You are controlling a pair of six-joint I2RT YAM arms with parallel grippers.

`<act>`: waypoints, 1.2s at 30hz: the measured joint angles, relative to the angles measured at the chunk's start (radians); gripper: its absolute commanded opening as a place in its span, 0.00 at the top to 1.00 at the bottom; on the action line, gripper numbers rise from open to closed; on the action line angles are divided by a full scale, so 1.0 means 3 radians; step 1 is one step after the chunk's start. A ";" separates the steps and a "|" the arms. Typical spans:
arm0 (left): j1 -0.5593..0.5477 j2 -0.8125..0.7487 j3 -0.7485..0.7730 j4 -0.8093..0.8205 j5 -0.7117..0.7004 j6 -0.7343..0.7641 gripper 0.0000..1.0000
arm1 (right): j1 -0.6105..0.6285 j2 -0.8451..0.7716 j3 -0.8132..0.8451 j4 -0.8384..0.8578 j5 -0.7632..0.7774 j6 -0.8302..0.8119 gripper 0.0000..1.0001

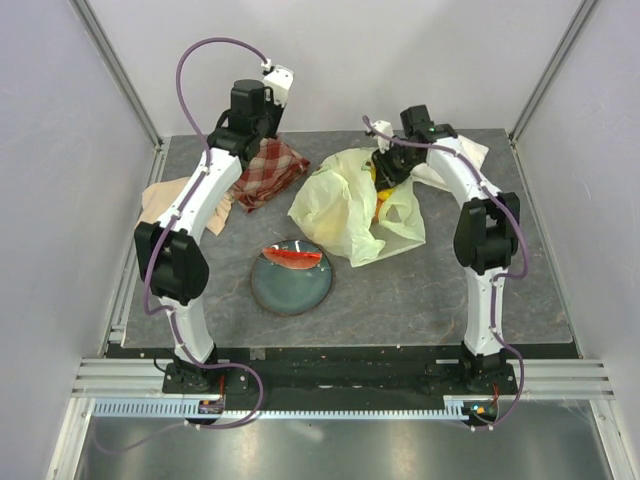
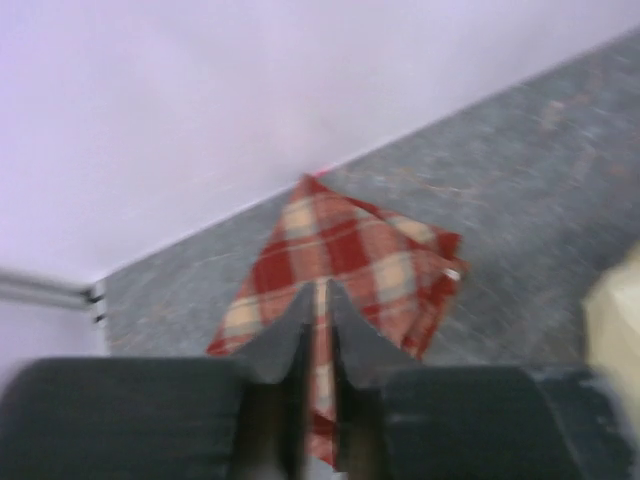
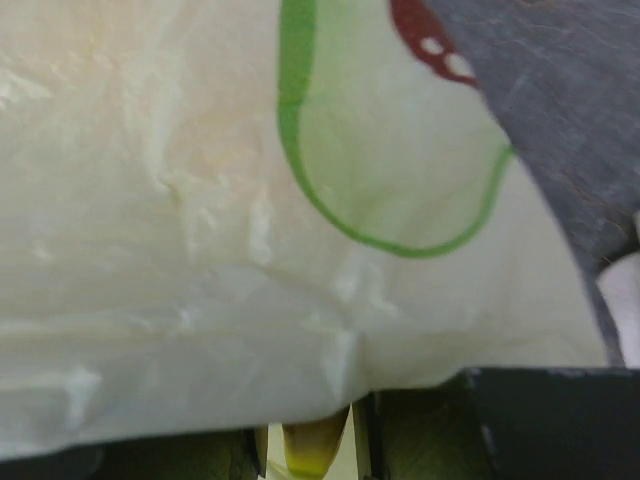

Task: Take the fake fruits out of the plastic bag
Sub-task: Take out the fake fruit from the plastic bag.

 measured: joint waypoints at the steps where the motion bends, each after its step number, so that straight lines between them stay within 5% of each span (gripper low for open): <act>1: -0.0006 -0.0003 0.0000 -0.0043 0.0132 -0.0034 0.61 | -0.0022 0.0024 0.0100 -0.0100 0.0024 0.0004 0.94; 5: -0.0074 -0.0058 -0.0036 -0.0195 0.0532 -0.0158 0.46 | -0.0231 0.0033 0.0436 -0.0364 0.0094 0.0019 0.89; 10: -0.0131 -0.0142 -0.0055 -0.0331 0.0772 -0.0211 0.44 | -0.0549 -0.0028 0.0824 -0.0910 -0.0118 -0.0510 0.93; 14: -0.0131 -0.0191 -0.0055 -0.0390 0.0833 -0.0226 0.44 | -0.0576 -0.0440 0.0460 -0.1108 -0.0196 -0.0729 1.00; 22: -0.0141 -0.0387 -0.0149 -0.0432 0.0832 -0.0224 0.43 | -0.0456 -0.1255 -0.0271 -0.0702 0.0355 -0.0456 1.00; 31: -0.0144 -0.0645 -0.0416 -0.0451 0.0914 -0.0225 0.39 | -0.0430 -0.2138 -0.0369 -0.0259 0.0093 -0.0247 1.00; 36: -0.0144 -0.1038 -0.0727 -0.0537 0.0913 -0.0235 0.35 | -0.0286 -0.2392 -0.0472 0.0050 0.0851 -0.0003 1.00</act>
